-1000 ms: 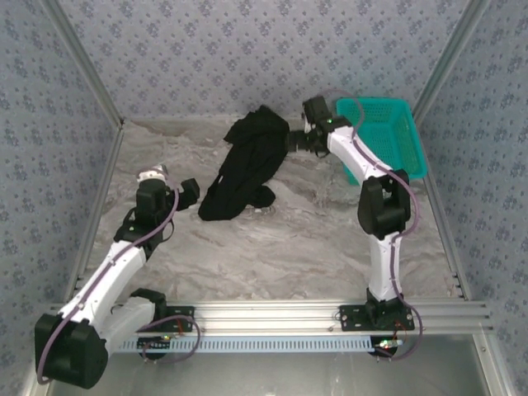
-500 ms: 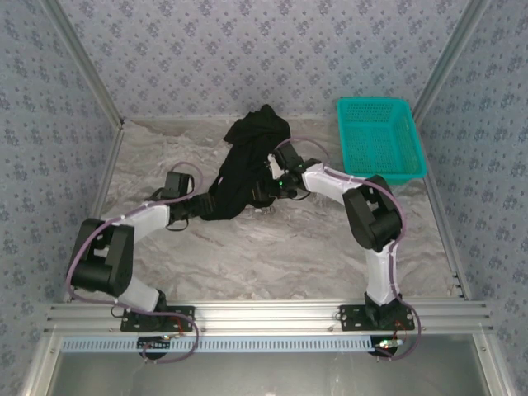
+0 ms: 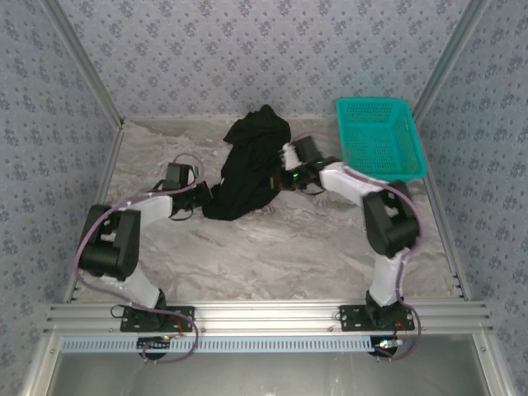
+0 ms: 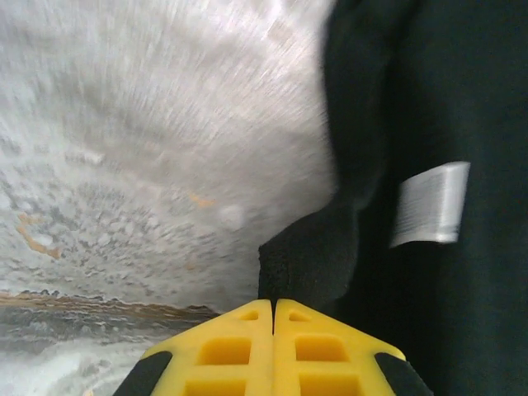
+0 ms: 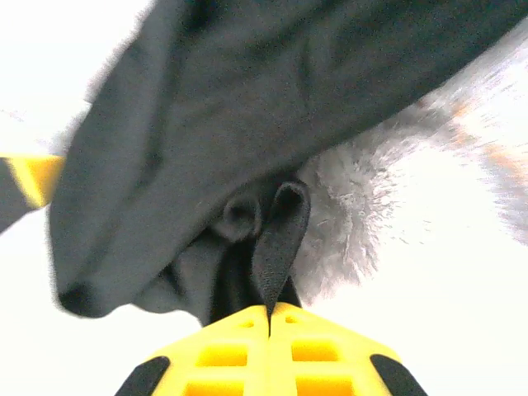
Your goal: Fold the inside-out t-shirt
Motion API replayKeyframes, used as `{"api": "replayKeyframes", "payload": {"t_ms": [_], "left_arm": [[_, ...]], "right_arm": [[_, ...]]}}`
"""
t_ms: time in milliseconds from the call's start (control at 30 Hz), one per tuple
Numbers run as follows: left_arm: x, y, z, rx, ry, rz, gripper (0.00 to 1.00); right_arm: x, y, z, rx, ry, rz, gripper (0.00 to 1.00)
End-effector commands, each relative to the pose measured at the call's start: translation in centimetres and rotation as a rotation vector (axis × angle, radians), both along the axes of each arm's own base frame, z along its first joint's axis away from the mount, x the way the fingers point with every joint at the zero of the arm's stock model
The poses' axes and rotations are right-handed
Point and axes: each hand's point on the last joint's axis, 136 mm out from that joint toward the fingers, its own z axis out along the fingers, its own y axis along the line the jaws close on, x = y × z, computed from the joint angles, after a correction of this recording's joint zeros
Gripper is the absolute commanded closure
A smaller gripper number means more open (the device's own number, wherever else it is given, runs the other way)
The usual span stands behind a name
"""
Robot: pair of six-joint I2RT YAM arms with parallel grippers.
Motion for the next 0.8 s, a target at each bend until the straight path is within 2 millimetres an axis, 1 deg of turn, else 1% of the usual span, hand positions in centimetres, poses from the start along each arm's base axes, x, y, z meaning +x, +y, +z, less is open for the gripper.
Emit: {"api": "replayKeyframes", "payload": {"t_ms": [0,33,67,167,200,267,300,367,467,567,633,700,767], "left_arm": [[0.9,-0.6,16.5,-0.169,-0.437,0.01,1.0],[0.2,-0.6,19.8,-0.176,-0.524,0.015,1.0],[-0.6,-0.3,23.7,-0.178,-0.629,0.027,1.0],[-3.6,0.5,33.3,-0.182,-0.882,0.048,1.0],[-4.5,0.8,36.0,-0.184,-0.951,0.055,1.0],[-5.3,1.3,39.2,-0.179,-1.013,0.067,1.0],[-5.5,1.5,40.5,-0.17,-1.031,0.075,1.0],[-5.8,1.8,42.2,-0.165,-1.056,0.084,1.0],[-6.7,1.9,45.6,-0.161,-1.126,0.079,1.0],[-8.3,1.2,49.3,-0.141,-1.206,0.038,1.0],[-8.2,0.7,50.6,-0.107,-1.215,0.021,1.0],[-7.3,0.1,50.9,-0.083,-1.195,0.003,1.0],[-5.9,-0.5,50.4,-0.06,-1.162,-0.012,1.0]], "right_arm": [[-0.5,-3.1,20.4,0.32,-0.412,-0.05,1.0],[-1.2,-3.5,23.5,0.364,-0.487,-0.06,1.0],[-2.1,-4.3,27.2,0.394,-0.593,-0.076,1.0],[-5.4,-5.8,35.7,0.46,-0.822,-0.093,1.0],[-6.3,-6.5,37.9,0.464,-0.888,-0.108,1.0],[-7.2,-7.3,40.7,0.456,-0.961,-0.137,1.0],[-7.3,-7.6,41.6,0.446,-0.984,-0.149,1.0],[-7.6,-7.9,42.9,0.445,-1.012,-0.159,1.0],[-8.2,-8.4,45.2,0.456,-1.062,-0.173,1.0],[-8.8,-9.0,47.3,0.472,-1.105,-0.195,1.0],[-8.9,-9.4,48.1,0.468,-1.116,-0.214,1.0],[-8.7,-10.0,48.3,0.435,-1.121,-0.25,1.0],[-8.2,-10.9,48.1,0.387,-1.118,-0.295,1.0]]}}
